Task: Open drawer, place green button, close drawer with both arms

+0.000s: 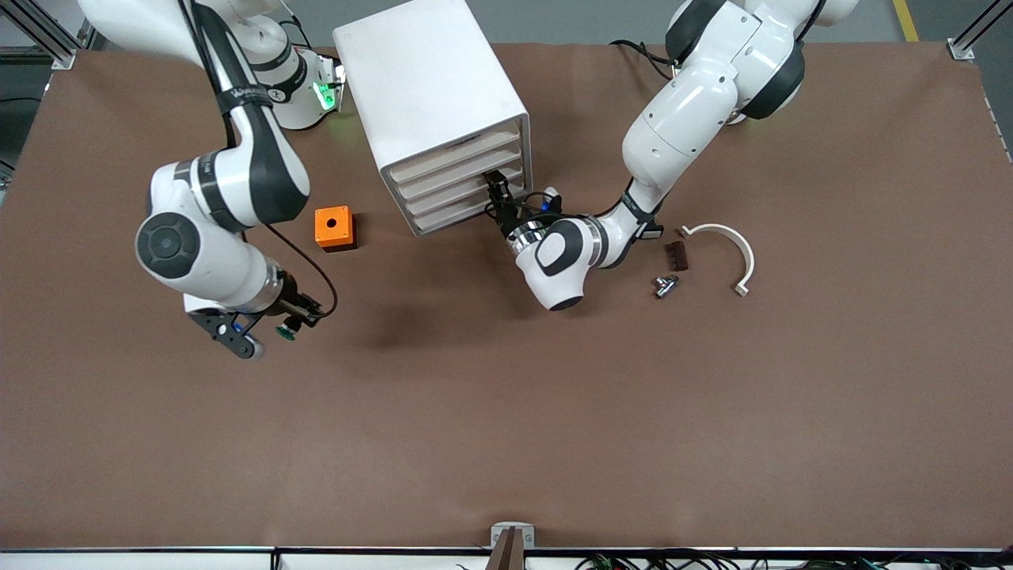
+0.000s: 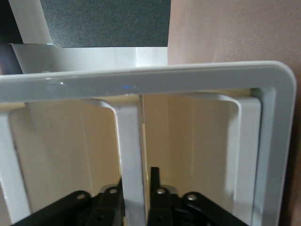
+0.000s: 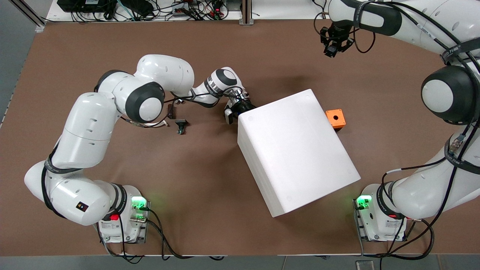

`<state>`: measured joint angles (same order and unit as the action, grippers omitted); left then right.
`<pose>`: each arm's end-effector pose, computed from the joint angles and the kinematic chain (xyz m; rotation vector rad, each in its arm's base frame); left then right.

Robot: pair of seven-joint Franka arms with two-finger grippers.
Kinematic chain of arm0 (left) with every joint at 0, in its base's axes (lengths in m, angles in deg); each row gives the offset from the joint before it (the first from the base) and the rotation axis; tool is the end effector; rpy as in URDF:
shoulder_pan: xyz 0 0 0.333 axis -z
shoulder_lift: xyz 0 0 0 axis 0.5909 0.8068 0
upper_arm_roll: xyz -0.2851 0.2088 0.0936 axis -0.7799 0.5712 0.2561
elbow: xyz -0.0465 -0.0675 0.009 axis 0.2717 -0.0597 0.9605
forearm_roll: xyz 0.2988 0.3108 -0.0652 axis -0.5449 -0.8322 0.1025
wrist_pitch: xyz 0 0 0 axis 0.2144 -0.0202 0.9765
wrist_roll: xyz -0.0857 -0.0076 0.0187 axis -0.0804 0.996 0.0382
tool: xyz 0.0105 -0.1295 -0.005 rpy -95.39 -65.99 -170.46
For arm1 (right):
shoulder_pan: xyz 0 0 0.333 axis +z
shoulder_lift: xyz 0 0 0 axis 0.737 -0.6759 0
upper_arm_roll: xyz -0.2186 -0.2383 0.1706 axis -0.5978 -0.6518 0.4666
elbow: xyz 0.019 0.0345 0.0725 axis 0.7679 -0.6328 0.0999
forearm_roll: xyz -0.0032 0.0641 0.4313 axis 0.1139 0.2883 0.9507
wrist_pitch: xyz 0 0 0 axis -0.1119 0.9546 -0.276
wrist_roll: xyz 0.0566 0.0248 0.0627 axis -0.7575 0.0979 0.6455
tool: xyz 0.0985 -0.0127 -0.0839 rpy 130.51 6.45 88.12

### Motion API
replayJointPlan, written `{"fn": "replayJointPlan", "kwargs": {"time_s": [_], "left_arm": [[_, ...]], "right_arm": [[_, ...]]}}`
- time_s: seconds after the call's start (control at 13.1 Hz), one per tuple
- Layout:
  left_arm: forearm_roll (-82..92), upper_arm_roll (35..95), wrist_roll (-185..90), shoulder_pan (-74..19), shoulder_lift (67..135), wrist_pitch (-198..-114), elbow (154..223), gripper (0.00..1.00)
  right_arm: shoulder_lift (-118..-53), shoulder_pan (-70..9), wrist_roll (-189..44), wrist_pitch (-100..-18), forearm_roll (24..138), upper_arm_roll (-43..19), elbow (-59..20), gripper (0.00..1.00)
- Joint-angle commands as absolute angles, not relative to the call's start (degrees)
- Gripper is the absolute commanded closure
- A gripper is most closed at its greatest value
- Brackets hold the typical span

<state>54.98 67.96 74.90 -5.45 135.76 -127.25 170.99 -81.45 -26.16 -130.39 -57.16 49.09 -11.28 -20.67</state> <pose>0.4252 -0.5643 0.0853 -1.0150 -1.6168 1.4920 0.6557 0.2066 0.3773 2.9461 -1.0317 -0.1700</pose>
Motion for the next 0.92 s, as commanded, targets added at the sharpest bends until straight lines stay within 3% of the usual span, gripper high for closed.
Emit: {"fn": "replayJointPlan", "kwargs": {"time_s": [0.0, 0.31, 0.84], "left_arm": [[56.46, 68.34, 76.41, -4.76, 136.51, -127.4, 169.83, 0.87], [56.55, 68.6, 78.78, -6.33, 136.42, -127.4, 169.65, 0.94], [56.29, 70.62, 78.52, -11.08, 136.42, -127.4, 169.3, 0.94]], "right_arm": [[-79.5, -21.39, -141.05, -58.1, 49.69, -11.32, -23.47, 1.0], [-79.06, -15.85, -151.53, -58.01, 49.69, -11.23, -23.56, 1.0], [-77.49, -6.79, -164.28, -62.03, 54.67, -11.14, -26.53, 1.0]]}}
